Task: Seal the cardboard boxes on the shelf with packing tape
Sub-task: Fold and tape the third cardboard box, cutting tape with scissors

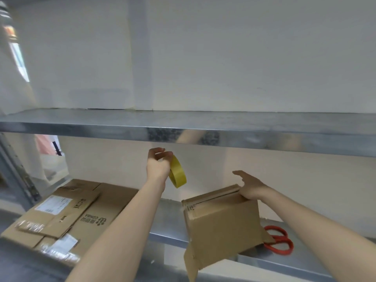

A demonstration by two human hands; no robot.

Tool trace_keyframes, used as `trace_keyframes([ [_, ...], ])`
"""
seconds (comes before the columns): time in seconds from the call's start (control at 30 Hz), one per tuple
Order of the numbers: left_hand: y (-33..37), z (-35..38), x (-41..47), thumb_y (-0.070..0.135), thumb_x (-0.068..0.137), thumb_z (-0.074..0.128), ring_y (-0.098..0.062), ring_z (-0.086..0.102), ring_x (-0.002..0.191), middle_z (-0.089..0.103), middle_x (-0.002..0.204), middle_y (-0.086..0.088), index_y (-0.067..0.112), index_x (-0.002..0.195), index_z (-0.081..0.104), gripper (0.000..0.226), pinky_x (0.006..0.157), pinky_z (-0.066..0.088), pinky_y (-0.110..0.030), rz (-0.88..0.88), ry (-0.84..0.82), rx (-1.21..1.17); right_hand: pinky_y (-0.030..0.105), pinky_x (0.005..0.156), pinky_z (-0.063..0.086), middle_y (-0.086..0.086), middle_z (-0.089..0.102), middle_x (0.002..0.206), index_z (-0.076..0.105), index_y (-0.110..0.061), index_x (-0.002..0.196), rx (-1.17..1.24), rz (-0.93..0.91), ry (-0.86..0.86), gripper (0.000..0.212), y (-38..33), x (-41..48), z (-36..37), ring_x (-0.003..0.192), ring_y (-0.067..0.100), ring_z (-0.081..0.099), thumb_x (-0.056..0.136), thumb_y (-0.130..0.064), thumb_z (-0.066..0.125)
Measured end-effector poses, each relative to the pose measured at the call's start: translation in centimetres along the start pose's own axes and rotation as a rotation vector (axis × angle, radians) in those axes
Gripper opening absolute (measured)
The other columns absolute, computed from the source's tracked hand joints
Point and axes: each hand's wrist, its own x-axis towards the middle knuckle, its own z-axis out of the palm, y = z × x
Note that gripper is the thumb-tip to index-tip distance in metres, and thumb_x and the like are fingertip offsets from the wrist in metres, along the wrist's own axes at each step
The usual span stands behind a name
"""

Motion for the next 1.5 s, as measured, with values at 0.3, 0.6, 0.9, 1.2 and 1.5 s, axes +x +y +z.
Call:
trace_keyframes([
  [0.3,-0.8,1.3,-2.4,0.012,0.089,0.065,-0.025,0.060,0.098,0.061,0.096,-0.001,0.023,0.110,0.047,0.030,0.091,0.052,-0.042,-0.084,-0.019,-0.002,0.050,0.116,0.012,-0.008,0.016,0.158,0.017,-0.042,0.149,-0.513,-0.276,-0.120,0.095,1.5,-3.8,3.0,0.147,0.015,0.008,0.071,-0.074,0.061],
  [0.6,-1.8,1.5,-3.0,0.015,0.088,0.067,-0.024,0.060,0.099,0.065,0.103,-0.006,0.017,0.101,0.064,0.014,0.091,0.049,-0.036,-0.051,-0.028,0.106,0.036,0.110,0.033,0.000,0.023,0.157,0.013,-0.033,0.153,-0.589,-0.191,-0.017,0.087,5.5,-4.9,-0.3,0.144,0.021,0.023,0.084,-0.058,0.060],
  [0.9,-1.9,1.0,-3.1,0.018,0.089,0.065,-0.021,0.059,0.099,0.065,0.102,-0.004,0.018,0.097,0.064,0.007,0.092,0.047,-0.031,0.004,0.001,0.173,0.044,0.110,0.030,0.000,0.042,0.144,0.041,-0.025,0.142,-0.434,-0.169,-0.049,0.117,-0.7,-4.5,2.7,0.134,0.026,0.035,0.052,-0.099,0.035],
  [1.2,-2.0,-0.5,-0.2,0.015,0.088,0.067,-0.024,0.061,0.096,0.065,0.096,-0.004,0.018,0.091,0.064,0.005,0.089,0.048,-0.030,-0.009,-0.024,0.185,0.074,0.106,-0.003,0.019,0.021,0.156,0.017,-0.009,0.151,-0.473,0.096,-0.003,0.117,-5.8,-5.3,7.0,0.143,0.045,0.013,0.067,-0.087,0.042],
  [1.5,-0.9,3.5,0.6,0.019,0.089,0.064,-0.024,0.060,0.095,0.064,0.096,0.000,0.023,0.090,0.063,0.004,0.091,0.049,-0.032,0.013,-0.128,0.192,0.058,0.115,0.021,0.010,-0.003,0.161,0.002,-0.025,0.155,-0.417,0.151,-0.245,0.113,-4.4,-7.6,5.1,0.144,0.046,-0.010,0.069,-0.056,0.070],
])
